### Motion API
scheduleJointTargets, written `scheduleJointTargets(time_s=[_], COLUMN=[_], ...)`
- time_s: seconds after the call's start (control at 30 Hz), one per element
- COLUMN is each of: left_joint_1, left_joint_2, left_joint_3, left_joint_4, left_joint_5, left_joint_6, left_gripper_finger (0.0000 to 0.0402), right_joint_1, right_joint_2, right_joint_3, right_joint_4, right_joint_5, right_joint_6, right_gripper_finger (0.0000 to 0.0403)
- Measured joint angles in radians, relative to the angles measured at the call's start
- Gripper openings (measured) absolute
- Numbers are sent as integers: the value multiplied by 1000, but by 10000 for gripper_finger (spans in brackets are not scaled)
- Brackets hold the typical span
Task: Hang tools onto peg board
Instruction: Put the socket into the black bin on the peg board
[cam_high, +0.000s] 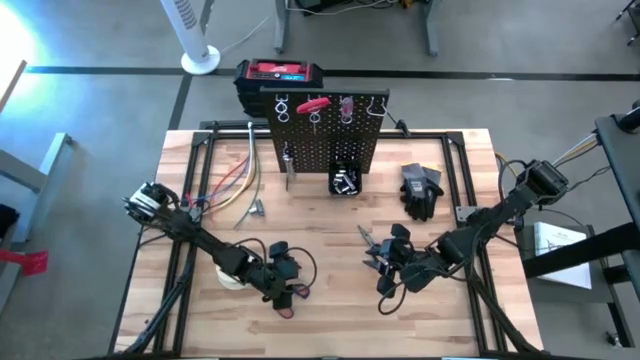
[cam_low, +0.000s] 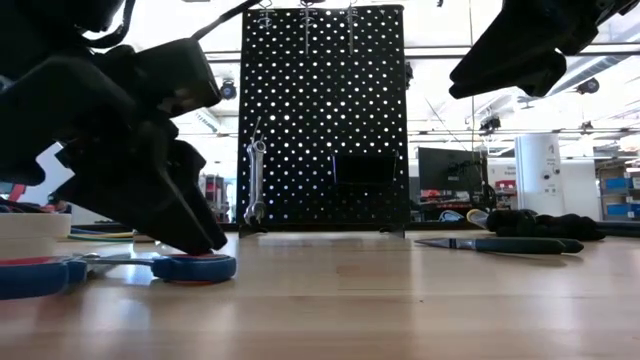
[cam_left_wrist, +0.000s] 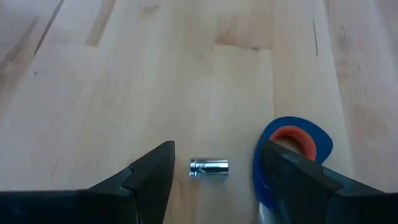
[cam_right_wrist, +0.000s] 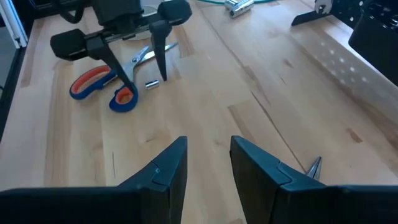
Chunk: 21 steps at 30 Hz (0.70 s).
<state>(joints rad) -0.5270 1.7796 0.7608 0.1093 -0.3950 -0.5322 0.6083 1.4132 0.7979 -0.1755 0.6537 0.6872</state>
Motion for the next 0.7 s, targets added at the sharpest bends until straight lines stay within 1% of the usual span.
scheduleJointTargets(time_s=[0.33,0.57,0.7], left_joint_1=[0,-37,-41], left_joint_2=[-8,-14,-13], left_joint_3=[0,11,41], left_joint_4=[-16,-28,-78], left_joint_5=[17,44,18], left_joint_6=[-32,-11,18], left_gripper_finger=[176,177,183], right_joint_1=[0,0,0], right_joint_2=[0,0,0], right_joint_3=[0,0,0], right_joint_4=[0,0,0], right_joint_5=[-3,-7,-7], right_joint_6=[10,11,11], right_gripper_finger=[107,104,106])
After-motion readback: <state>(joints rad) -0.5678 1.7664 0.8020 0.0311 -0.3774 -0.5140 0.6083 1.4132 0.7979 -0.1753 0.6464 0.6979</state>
